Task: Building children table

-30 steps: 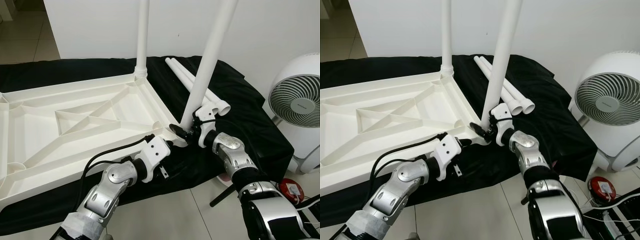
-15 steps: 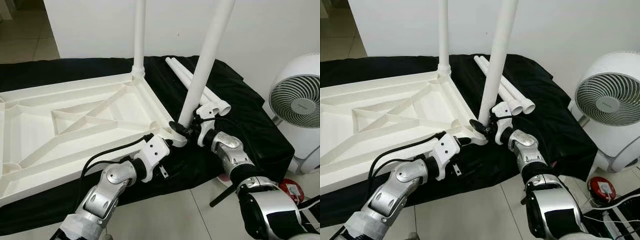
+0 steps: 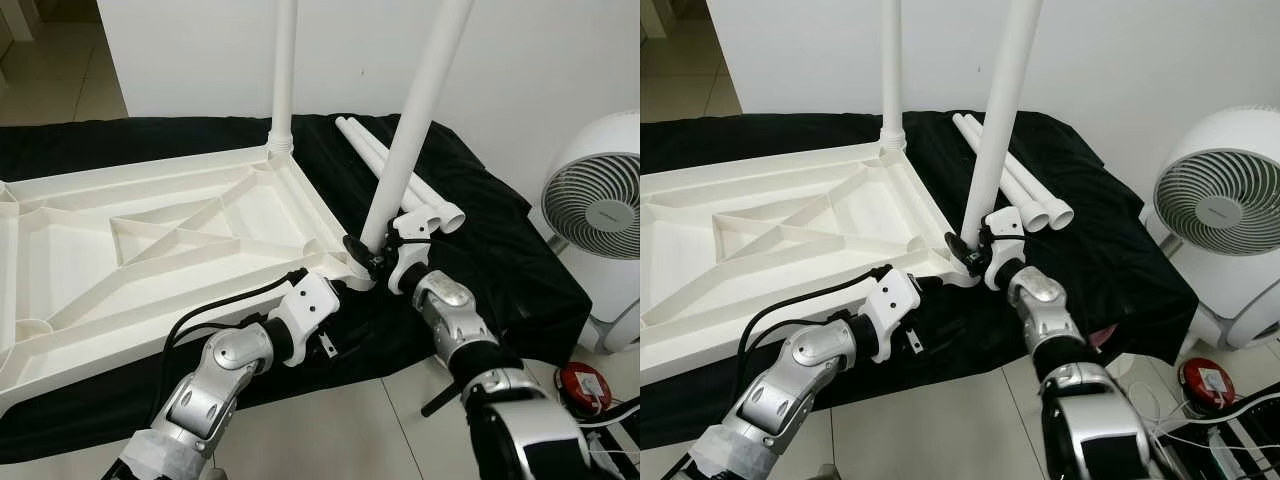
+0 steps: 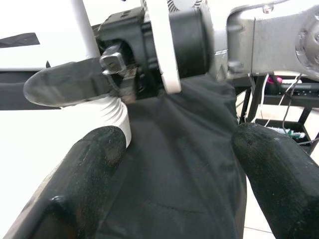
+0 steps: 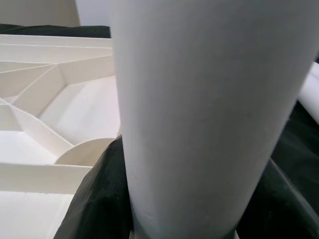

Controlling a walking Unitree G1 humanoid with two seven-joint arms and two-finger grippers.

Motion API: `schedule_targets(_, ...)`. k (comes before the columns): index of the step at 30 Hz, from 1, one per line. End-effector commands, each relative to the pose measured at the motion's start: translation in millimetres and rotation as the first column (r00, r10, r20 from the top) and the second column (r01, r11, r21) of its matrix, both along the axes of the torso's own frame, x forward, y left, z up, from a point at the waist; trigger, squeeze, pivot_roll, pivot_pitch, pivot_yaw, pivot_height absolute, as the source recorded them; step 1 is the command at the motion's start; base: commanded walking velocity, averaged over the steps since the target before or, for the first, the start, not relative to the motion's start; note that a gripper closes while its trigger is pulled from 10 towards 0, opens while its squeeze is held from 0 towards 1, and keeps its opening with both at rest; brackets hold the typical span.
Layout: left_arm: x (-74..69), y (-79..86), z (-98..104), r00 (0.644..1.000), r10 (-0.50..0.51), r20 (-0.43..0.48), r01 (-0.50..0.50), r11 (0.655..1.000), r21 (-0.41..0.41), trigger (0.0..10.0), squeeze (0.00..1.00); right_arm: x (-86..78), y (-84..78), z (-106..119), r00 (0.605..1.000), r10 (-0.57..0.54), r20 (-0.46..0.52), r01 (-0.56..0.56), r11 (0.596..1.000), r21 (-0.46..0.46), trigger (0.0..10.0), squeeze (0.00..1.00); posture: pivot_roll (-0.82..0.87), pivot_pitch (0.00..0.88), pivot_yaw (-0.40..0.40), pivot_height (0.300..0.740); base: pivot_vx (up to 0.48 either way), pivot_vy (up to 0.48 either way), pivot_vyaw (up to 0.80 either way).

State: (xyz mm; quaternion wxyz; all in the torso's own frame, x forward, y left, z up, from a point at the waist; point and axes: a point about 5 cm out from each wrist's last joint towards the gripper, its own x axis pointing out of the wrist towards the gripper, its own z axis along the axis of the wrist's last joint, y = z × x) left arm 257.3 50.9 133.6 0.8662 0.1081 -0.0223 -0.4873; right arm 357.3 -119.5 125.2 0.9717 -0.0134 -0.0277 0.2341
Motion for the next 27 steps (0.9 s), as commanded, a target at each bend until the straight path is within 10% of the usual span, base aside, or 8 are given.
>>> schedule_targets(1,-1.4,-2.3,-3.3,1.000,-0.007,-0.020,0.007,1.000,0.004,10.0,0.00,-1.6,-6.0,-4.7,0.993,-0.111,-0.031,0.111,0.994,-0.005,10.0,0.00,0.04,0.000,-0.096,0.740,0.000,0.000,0.00)
schedule_targets(11,-1.5,-4.3,-3.8,1.000,-0.012,-0.025,0.012,1.000,0.000,10.0,0.00,-20.1,11.5,-11.1,0.903,-0.425,-0.066,0.428,0.903,0.040,10.0,0.00,0.03,0.000,-0.097,0.740,0.000,0.000,0.00)
schedule_targets(19,-1.0,-5.1,-3.5,1.000,-0.015,-0.024,0.015,1.000,-0.001,10.0,0.00,-24.7,20.1,-4.7,0.905,-0.419,-0.067,0.423,0.904,0.063,10.0,0.00,0.03,0.000,-0.099,0.740,0.000,0.000,0.00)
schedule_targets(20,-0.9,-5.0,-3.7,1.000,-0.015,-0.025,0.015,1.000,-0.001,10.0,0.00,-25.4,18.7,-2.8,0.906,-0.417,-0.069,0.421,0.904,0.074,10.0,0.97,0.03,0.000,-0.100,0.740,0.000,0.000,0.00)
schedule_targets(27,-1.7,-5.5,-4.0,1.000,-0.017,-0.025,0.017,1.000,-0.001,10.0,0.00,-30.1,19.4,3.4,0.934,-0.351,-0.062,0.356,0.926,0.123,10.0,1.00,0.03,0.000,-0.103,0.740,0.000,0.000,0.00)
